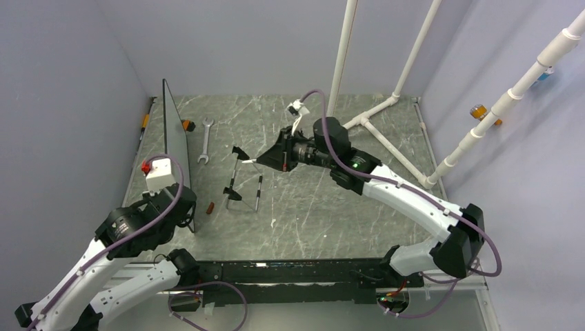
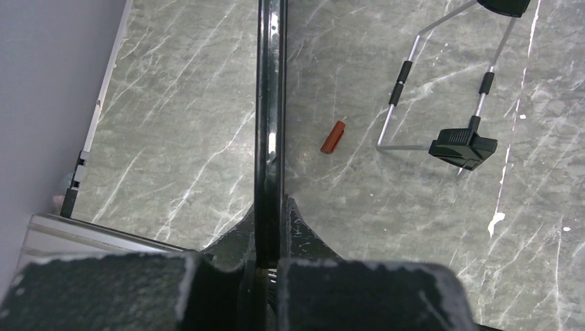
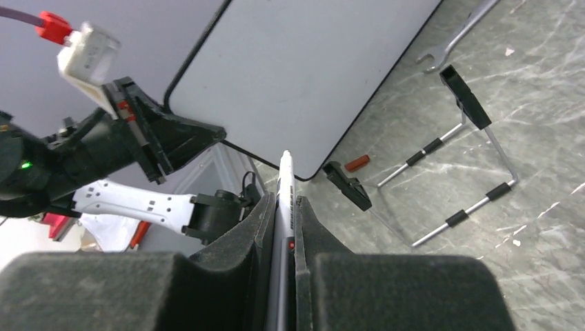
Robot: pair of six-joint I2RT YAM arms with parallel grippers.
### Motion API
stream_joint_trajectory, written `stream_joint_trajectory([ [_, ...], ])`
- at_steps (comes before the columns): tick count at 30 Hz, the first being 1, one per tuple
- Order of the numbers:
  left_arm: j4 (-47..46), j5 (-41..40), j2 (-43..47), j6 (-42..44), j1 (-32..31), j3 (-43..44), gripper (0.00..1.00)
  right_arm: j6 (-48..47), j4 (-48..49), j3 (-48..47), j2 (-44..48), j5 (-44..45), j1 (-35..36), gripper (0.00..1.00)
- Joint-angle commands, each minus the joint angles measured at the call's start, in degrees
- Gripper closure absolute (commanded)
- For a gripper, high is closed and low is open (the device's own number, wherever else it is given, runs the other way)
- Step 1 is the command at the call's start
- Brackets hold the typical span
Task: Write a sentence on the whiteboard
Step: Place the whiteboard marker at the center of the board.
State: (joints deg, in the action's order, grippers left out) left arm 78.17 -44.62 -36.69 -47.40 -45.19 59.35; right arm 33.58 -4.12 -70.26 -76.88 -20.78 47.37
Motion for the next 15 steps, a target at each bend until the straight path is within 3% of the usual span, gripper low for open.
stream_joint_trajectory([
  [1, -4.9, 0.4, 1.7, 0.8, 0.1, -1.2, 1.0, -1.8, -1.1, -2.5, -3.4, 5.8, 1.0, 1.0],
  [7, -5.1, 0.8, 3.4, 1.6, 0.1, -2.4, 1.0, -1.9, 2.2, 7.4, -3.2, 7.4, -0.7, 1.0],
  [12, -7.9, 2.0, 6.1, 3.6, 0.2, -3.8, 1.0, 6.6, 19.7, 25.0, -1.8, -9.4, -11.6, 1.0],
  [15, -7.9, 2.2, 5.8, 3.9, 0.1, -3.9, 1.0, 6.9, 24.1, 28.3, -3.6, -14.1, -13.6, 1.0],
])
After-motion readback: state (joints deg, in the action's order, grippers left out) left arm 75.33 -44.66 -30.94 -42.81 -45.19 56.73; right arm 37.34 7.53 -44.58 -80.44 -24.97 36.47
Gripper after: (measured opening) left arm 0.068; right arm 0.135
